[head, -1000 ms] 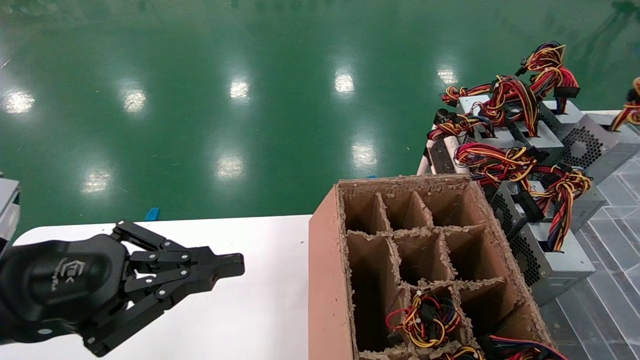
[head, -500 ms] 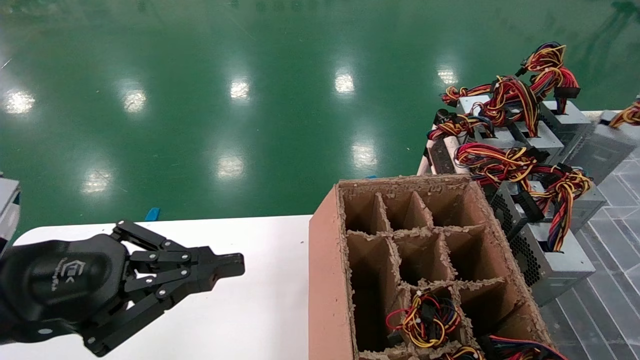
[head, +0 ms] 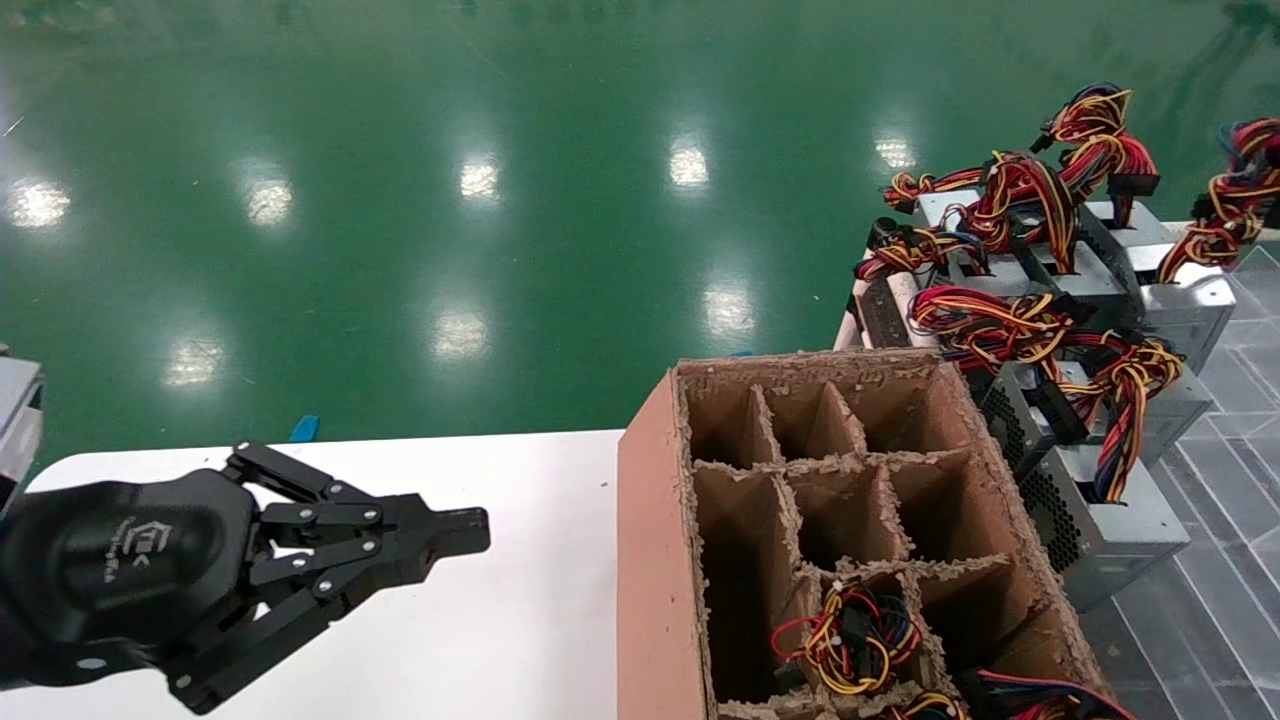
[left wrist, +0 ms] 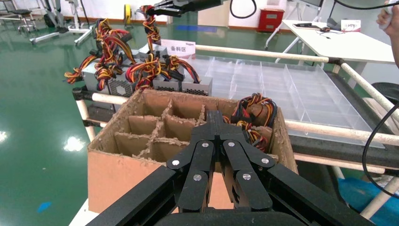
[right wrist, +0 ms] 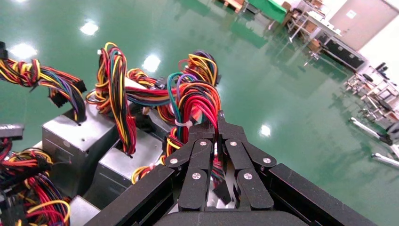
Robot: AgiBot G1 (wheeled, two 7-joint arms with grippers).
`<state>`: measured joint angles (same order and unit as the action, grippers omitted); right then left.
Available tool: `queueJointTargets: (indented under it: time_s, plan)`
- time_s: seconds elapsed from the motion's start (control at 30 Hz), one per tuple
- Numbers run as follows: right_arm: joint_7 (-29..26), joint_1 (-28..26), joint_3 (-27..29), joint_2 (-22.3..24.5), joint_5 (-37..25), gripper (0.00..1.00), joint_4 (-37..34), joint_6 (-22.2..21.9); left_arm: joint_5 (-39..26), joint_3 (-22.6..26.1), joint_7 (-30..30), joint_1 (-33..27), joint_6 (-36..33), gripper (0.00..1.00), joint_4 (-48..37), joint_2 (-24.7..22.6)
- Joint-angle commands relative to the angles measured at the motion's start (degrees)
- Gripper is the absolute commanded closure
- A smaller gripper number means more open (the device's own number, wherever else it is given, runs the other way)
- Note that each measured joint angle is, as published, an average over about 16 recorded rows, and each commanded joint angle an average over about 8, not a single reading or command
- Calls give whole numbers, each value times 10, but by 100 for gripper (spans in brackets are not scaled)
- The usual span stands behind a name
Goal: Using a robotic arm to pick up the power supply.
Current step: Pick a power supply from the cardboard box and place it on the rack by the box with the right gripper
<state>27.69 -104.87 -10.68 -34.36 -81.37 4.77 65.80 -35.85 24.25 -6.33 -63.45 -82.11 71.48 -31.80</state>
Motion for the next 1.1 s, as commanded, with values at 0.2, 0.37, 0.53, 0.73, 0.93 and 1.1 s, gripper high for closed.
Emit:
queueJointTargets:
  time_s: [0.2, 0.37, 0.53, 0.73, 0.93, 1.1]
  plan:
    - [3, -20, -10, -6, -14, 100, -7, 16, 0, 0, 0, 0, 0, 100, 0, 0]
    - [-3, -34, -18, -9, -25, 100, -11, 31, 0, 0, 0, 0, 0, 100, 0, 0]
    - [-8, -46, -27, -11, -37, 100, -14, 46, 0, 0, 0, 0, 0, 100, 0, 0]
    - [-17, -54, -38, -10, -53, 100, -22, 46, 0, 0, 0, 0, 0, 100, 0, 0]
    - [-37, -56, -49, -12, -70, 100, -38, 28, 0, 0, 0, 0, 0, 100, 0, 0]
    - [-47, -58, -54, -16, -76, 52, -43, 17, 0, 0, 0, 0, 0, 100, 0, 0]
